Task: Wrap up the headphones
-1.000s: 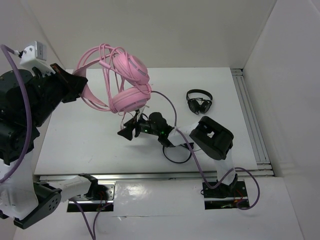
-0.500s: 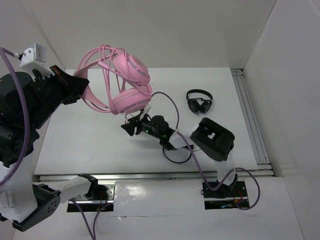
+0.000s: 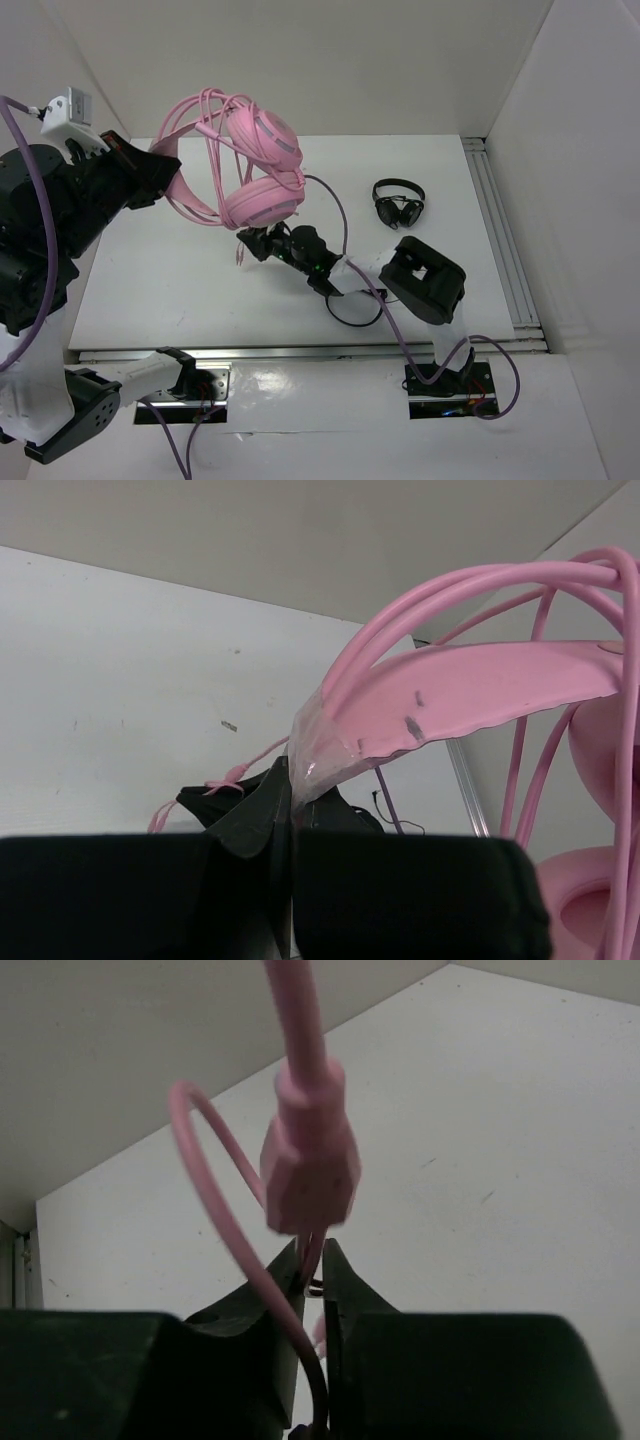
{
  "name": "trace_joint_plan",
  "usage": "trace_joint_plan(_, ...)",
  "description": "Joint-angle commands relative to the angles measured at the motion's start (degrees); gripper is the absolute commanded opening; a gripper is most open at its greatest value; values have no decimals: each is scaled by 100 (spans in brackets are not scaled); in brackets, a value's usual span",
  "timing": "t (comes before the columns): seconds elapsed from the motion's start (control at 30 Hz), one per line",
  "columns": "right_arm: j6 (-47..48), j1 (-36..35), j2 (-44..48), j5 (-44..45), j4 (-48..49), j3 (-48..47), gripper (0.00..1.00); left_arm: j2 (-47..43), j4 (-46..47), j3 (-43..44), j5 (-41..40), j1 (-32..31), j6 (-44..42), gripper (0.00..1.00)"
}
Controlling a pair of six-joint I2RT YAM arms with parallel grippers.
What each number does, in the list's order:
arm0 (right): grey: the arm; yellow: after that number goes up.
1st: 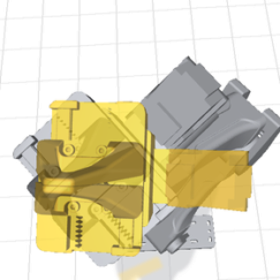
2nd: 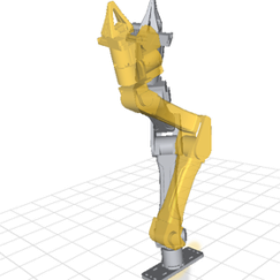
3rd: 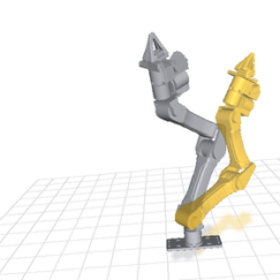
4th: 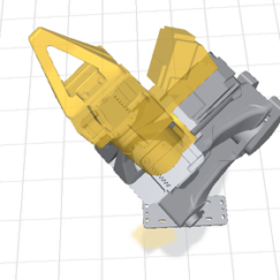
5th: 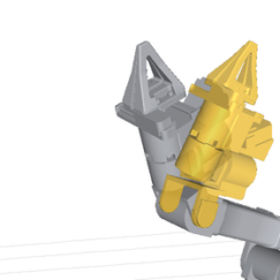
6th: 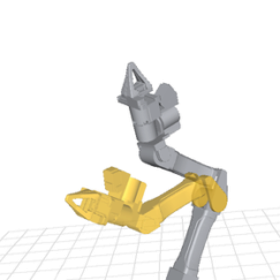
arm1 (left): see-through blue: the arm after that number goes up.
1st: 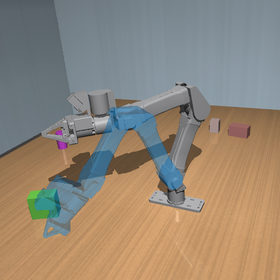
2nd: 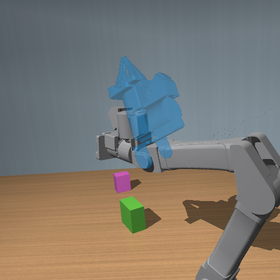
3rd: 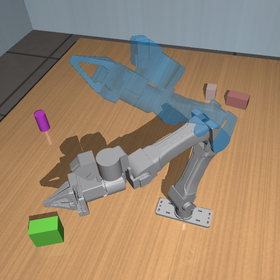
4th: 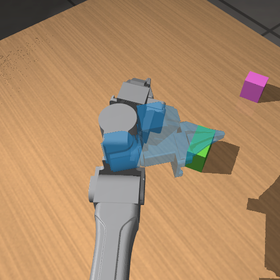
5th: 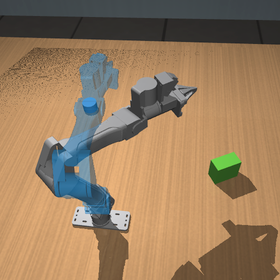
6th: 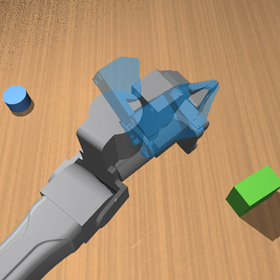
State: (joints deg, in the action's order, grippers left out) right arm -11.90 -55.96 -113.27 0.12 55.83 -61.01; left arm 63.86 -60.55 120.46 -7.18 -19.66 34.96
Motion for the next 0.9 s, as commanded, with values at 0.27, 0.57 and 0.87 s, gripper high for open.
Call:
trace_joint_plan(0.27,3,-160,-29,-74,-11,272,0,214,870,144,-536,-3,135,0)
trace_joint_plan(0.57,161,-845,867,-144,-661,1205,0,1585,1142,162,-1539,603,-314,0)
trace_joint_plan(0.87,1145,-2609,2326,602,-2145,1558,0,1964,1617,-953,-2805,1404,-139,0)
